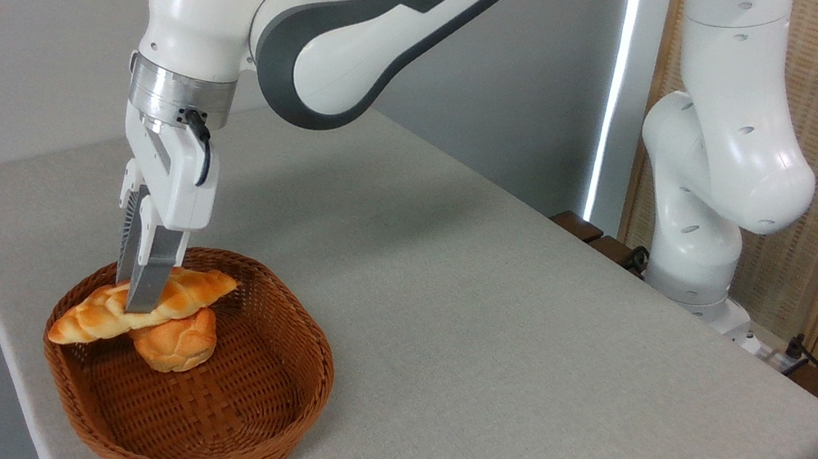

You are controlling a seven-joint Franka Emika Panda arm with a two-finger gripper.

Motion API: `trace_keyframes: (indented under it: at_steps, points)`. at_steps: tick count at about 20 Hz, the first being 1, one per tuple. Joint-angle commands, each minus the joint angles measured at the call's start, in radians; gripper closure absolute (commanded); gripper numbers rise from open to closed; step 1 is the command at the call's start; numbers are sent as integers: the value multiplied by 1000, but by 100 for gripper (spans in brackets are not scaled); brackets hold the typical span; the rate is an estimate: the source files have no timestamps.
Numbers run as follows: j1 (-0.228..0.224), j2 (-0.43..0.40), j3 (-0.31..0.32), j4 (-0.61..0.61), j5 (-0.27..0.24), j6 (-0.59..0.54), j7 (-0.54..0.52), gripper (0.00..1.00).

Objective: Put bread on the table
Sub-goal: 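Close the gripper on the braided bread roll, then lift the braided roll out of the basket and carry it beside the basket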

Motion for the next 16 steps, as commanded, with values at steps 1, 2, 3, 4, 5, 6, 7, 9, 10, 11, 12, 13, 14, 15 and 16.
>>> trace_keyframes:
  at_steps: [1, 2, 3, 4, 5, 6, 7, 9, 10, 11, 12, 13, 14, 15, 16]
  points:
    - [1, -22, 1, -10, -12, 21, -4, 57]
    - [1, -27, 1, -10, -29, 20, -4, 57]
    - [1, -33, 1, -10, -37, 18, -4, 57]
    - [1, -34, 1, -10, -40, 17, -6, 57]
    - [1, -39, 2, -10, -40, 17, -7, 57]
    - [1, -45, 2, -10, -40, 15, -9, 57]
    - [1, -51, 2, -10, -41, 11, -10, 57]
    - [2, -79, 12, -8, -55, -31, -9, 57]
    - [7, -105, 16, -8, -66, -55, -7, 57]
    - [8, -126, 22, -10, -68, -87, -7, 57]
    - [8, -148, 25, -10, -68, -130, -7, 57]
    - [11, -174, 27, -11, -66, -181, -3, 57]
    - [13, -203, 27, -14, -66, -239, 0, 57]
    - [13, -229, 27, -14, -66, -312, 3, 57]
    - [13, -250, 27, -14, -66, -381, 5, 57]
